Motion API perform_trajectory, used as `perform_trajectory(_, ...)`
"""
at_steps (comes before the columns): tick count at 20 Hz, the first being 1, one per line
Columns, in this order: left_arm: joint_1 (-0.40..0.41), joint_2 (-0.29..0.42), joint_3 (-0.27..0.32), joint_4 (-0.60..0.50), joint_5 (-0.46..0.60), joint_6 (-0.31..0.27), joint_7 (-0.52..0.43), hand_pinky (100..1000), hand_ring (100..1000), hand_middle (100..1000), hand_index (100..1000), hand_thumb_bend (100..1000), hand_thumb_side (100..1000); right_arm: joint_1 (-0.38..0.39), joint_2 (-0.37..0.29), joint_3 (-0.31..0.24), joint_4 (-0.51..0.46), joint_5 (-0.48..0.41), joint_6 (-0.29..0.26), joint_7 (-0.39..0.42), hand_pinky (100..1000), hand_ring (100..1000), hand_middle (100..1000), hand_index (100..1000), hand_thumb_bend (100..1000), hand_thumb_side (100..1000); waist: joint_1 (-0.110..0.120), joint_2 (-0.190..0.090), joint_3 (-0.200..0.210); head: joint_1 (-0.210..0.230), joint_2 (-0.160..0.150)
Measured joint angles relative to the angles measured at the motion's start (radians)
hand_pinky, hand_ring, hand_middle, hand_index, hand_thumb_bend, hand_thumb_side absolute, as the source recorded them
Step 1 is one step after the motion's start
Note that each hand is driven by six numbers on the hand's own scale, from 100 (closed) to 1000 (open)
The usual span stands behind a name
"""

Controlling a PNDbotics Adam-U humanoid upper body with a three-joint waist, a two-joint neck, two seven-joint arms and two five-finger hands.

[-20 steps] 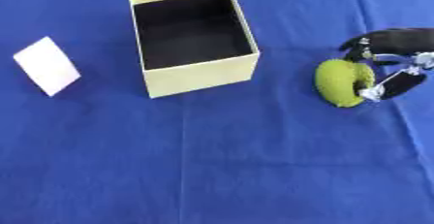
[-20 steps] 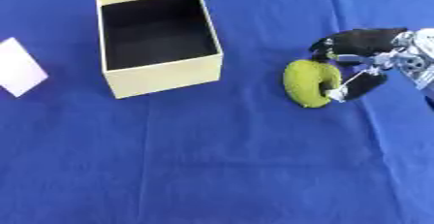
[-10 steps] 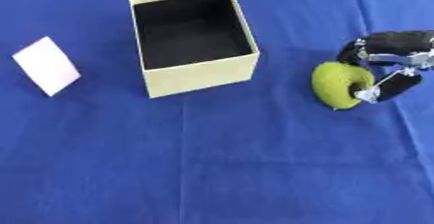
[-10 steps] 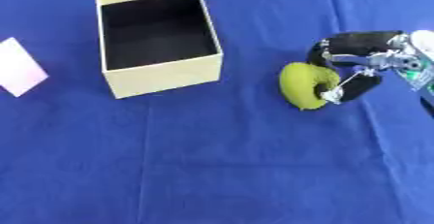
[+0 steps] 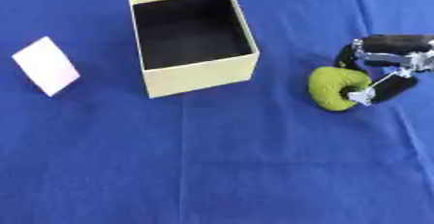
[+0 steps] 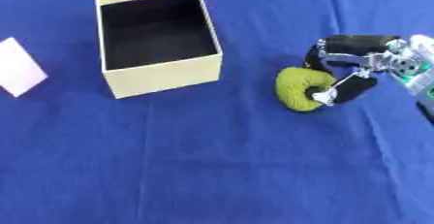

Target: Pick up objects on the table and place them in the box.

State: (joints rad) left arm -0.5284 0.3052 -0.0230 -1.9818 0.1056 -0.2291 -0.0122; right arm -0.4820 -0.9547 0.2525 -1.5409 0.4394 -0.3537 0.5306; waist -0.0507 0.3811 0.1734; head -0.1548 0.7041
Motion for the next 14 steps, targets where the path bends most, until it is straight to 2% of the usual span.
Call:
perform_trajectory(4,0.000,0.000,0.000,0.000,0.002,0.002,0.000,756,757,659,805,100,579,0.014,-0.007,-0.005,-0.040,-0.003,0.001,-0.057,787,743,188,531,100,326,0.001,0.000,-0.001,0.000,0.000)
perform_trajectory(5,0.000,0.000,0.000,0.000,0.003,0.003,0.000,756,757,657,805,100,579,0.017,-0.008,-0.005,-0.049,-0.003,0.001,-0.072,786,742,184,530,100,298,0.002,0.000,-0.001,0.000,0.000)
perform_trajectory(7,0.000,0.000,0.001,0.000,0.004,0.004,-0.001,756,756,656,804,100,579,0.022,-0.008,-0.006,-0.067,-0.004,-0.001,-0.098,785,741,186,534,100,296,0.003,0.000,-0.002,0.000,0.000)
perform_trajectory(14,0.000,-0.001,0.001,0.000,0.010,0.008,-0.005,754,754,647,799,100,578,0.033,-0.017,-0.022,-0.117,-0.017,-0.006,-0.154,782,737,169,530,100,275,0.005,0.000,-0.007,0.000,0.000)
